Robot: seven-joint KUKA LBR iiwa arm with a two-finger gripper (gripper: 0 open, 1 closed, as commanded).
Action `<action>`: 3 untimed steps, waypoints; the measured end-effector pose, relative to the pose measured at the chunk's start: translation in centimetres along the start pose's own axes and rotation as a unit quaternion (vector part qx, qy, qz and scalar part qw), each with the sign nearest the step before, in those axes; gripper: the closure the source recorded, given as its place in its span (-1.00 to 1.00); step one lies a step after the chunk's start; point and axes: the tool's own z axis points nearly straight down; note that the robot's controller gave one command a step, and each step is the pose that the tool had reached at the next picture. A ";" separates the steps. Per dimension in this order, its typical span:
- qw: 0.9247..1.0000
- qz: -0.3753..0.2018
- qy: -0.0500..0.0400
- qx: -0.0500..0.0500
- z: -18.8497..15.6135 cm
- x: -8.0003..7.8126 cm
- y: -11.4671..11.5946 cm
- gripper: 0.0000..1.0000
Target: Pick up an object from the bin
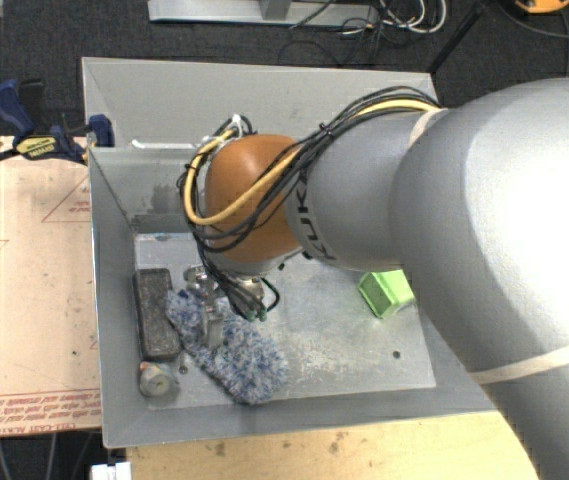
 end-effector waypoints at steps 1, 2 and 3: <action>1.000 0.000 0.000 0.000 0.0 0.0 0.0 1.00; 1.000 0.001 0.000 0.000 0.0 0.0 0.0 1.00; 0.991 -0.137 -0.007 -0.002 -0.1 5.1 -1.1 1.00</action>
Offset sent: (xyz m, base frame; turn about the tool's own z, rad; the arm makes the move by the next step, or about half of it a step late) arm 0.0000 0.0000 0.0000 0.0000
